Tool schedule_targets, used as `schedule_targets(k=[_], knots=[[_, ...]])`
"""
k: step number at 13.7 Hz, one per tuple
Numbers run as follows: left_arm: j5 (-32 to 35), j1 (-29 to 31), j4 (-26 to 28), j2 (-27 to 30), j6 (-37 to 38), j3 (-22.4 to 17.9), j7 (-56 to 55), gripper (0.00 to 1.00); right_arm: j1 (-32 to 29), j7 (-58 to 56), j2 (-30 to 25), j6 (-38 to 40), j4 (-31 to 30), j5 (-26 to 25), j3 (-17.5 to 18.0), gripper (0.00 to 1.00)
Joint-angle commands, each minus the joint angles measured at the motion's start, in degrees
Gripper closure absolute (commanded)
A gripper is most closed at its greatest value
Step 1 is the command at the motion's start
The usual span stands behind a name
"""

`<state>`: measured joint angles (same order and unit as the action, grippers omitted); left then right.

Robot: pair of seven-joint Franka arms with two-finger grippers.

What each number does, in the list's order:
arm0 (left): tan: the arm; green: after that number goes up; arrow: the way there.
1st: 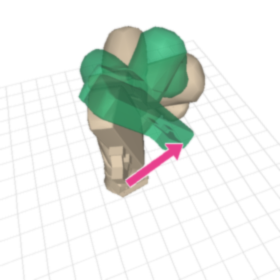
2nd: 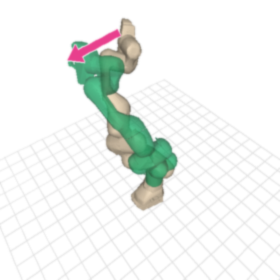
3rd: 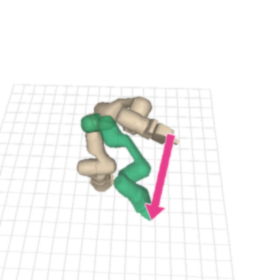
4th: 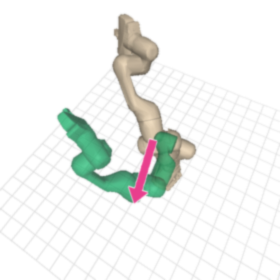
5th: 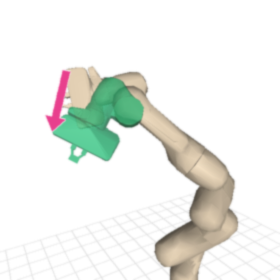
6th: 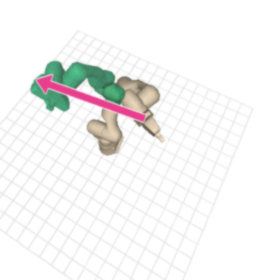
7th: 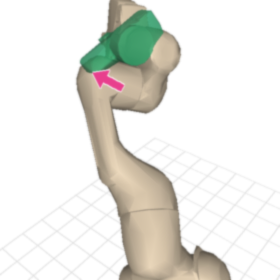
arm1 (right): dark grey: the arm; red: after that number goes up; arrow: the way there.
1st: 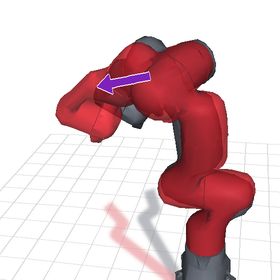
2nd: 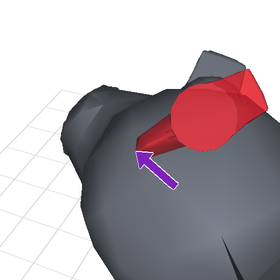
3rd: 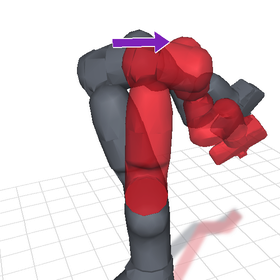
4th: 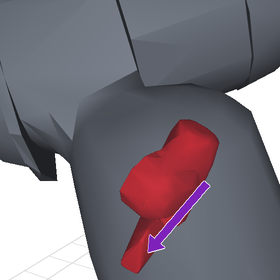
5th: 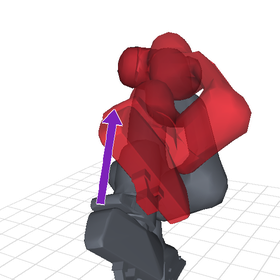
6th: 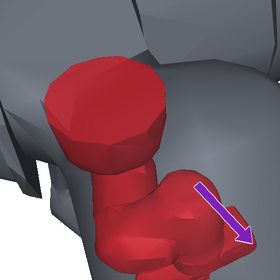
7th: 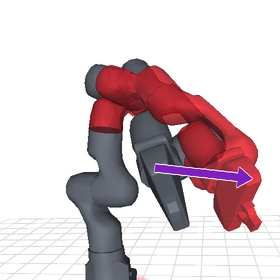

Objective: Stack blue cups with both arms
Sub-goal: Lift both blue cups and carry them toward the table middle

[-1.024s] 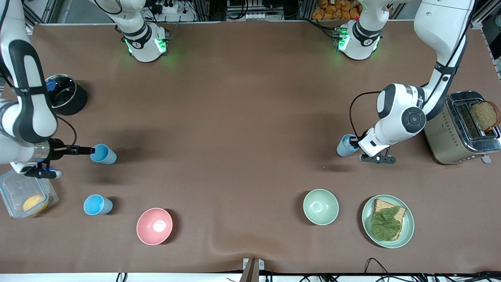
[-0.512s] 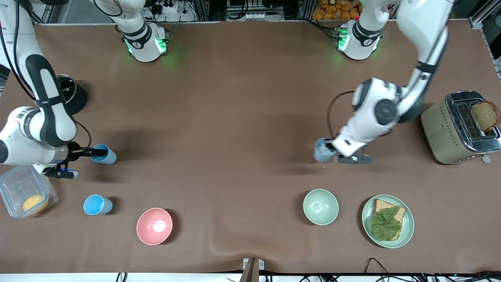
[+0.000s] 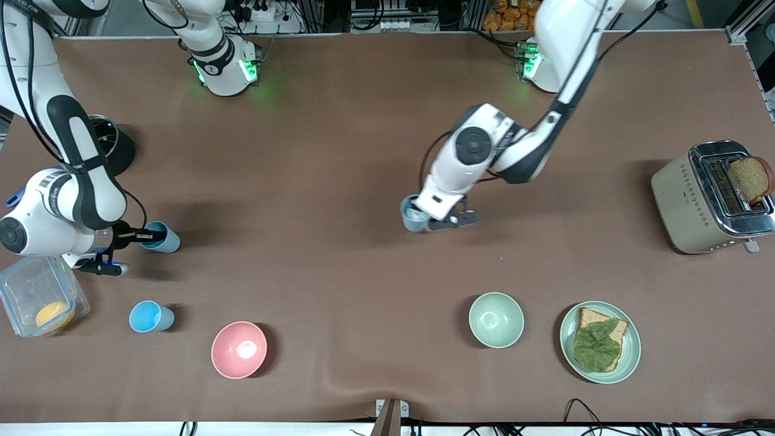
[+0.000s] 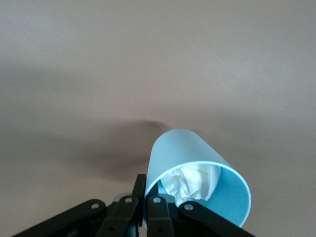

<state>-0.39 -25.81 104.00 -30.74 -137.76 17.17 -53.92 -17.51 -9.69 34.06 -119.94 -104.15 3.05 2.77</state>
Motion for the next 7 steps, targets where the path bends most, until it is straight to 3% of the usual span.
schedule_targets(k=[1, 3, 6, 7], knots=[[0.5, -5.6, -7.2, -5.5, 2.5, -0.6, -9.1, 1.00, -0.3, 0.1, -4.6, 1.6, -1.8, 0.1, 0.7, 1.00], [0.6, -6.9, -7.4, -5.7, 4.2, -0.6, -11.1, 1.00, 0.4, 0.1, -8.7, 4.6, -2.6, 0.2, 0.7, 1.00], [0.7, -8.1, -7.4, -6.2, 6.0, -0.7, -11.3, 0.55, 3.3, 1.4, -14.3, 12.6, -2.5, 0.3, 0.9, 1.00], [0.9, -8.5, -7.4, -6.1, 6.0, -0.7, -11.6, 0.05, 4.7, 1.5, -16.1, 15.8, -2.2, 0.6, 1.0, 1.00]])
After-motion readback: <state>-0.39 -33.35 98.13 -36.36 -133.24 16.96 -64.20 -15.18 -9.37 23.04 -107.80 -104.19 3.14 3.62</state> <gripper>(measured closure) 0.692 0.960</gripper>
